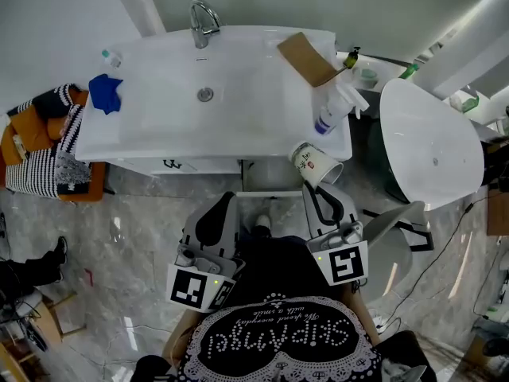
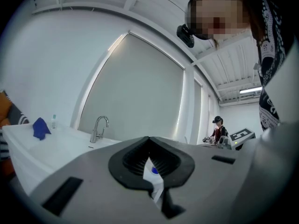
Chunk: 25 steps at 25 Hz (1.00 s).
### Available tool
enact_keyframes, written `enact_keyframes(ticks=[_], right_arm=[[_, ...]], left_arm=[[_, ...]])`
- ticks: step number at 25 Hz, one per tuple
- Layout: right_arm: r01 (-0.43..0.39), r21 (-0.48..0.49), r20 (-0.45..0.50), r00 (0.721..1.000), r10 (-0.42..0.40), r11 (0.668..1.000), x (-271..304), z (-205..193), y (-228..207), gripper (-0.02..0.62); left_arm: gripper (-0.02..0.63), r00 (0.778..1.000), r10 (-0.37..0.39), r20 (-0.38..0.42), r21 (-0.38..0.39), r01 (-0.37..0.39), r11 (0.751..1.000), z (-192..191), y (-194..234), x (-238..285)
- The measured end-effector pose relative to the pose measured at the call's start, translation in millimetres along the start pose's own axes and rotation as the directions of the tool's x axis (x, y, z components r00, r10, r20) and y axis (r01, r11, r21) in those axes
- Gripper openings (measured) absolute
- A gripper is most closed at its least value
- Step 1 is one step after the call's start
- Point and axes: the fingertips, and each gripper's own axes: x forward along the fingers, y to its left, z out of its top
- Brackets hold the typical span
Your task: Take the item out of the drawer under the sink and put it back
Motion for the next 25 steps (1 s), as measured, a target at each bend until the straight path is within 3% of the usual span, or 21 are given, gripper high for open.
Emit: enact_keyframes(ticks=[7,12,25], right_arm=[[0.006,-0.058,-0.010,1.000,-0.007,0.998,-3,-7,-2,0.027],[-0.064,-0.231,-0.138,0.990,0.032,0.971,-5,-28,2,0.026],[-0.135,-0.294,-0.259,0.964,0.057,0.946,12,-78,8,0.026]], left_arm=[[0.003,1.000,-0.011,-0.021,0.022,0.012,1.000,-9,-3,-6],[0.003,1.000,-0.007,-0.028,0.022,0.008,1.000,-11,-5,-8],[0.003,0.999,0.037,-0.039,0.003,-0.037,0.999,-14,0,-12]])
